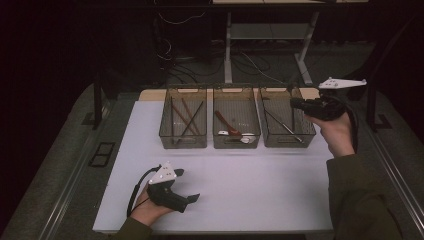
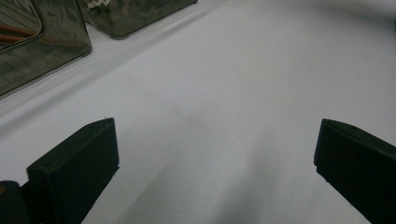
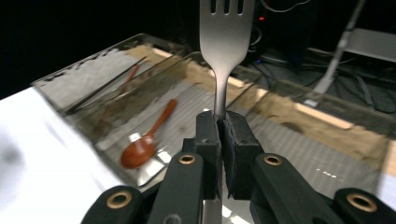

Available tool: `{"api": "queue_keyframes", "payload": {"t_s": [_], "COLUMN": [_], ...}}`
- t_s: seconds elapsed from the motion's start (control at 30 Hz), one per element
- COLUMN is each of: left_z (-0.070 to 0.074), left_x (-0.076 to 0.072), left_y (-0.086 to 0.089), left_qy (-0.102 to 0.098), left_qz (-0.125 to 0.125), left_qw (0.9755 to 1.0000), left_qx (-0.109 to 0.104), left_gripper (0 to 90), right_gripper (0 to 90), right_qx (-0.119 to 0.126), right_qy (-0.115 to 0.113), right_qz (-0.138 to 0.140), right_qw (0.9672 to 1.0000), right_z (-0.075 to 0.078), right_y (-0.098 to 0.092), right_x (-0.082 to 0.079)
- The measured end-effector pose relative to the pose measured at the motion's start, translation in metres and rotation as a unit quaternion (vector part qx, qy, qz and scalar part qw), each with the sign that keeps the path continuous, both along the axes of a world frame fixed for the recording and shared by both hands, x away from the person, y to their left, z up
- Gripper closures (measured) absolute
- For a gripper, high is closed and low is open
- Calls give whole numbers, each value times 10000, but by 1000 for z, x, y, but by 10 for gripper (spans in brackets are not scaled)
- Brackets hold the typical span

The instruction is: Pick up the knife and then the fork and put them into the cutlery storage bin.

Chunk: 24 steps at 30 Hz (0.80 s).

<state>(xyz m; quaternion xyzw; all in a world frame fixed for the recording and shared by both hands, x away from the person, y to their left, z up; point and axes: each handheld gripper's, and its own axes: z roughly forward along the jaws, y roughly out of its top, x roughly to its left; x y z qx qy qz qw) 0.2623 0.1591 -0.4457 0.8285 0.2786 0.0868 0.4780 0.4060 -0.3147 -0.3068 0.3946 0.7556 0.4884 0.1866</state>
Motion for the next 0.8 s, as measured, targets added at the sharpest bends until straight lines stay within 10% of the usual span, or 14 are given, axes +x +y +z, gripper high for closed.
{"api": "queue_keyframes", "payload": {"t_s": [0.33,0.8], "left_z": [0,1], "left_x": [-1,-1], "left_y": [1,1], "left_qy": [-6,-7], "left_qz": [-9,2], "left_qw": [10000,10000], "left_qx": [-4,-9], "left_gripper": [0,0], "right_gripper": [845,845], "right_qx": [-184,-649], "right_qy": [38,850], "right_qz": [-414,-498], "right_qw": [9990,9930], "right_z": [-3,-40], "right_y": [-13,-13], "right_x": [24,47]}}
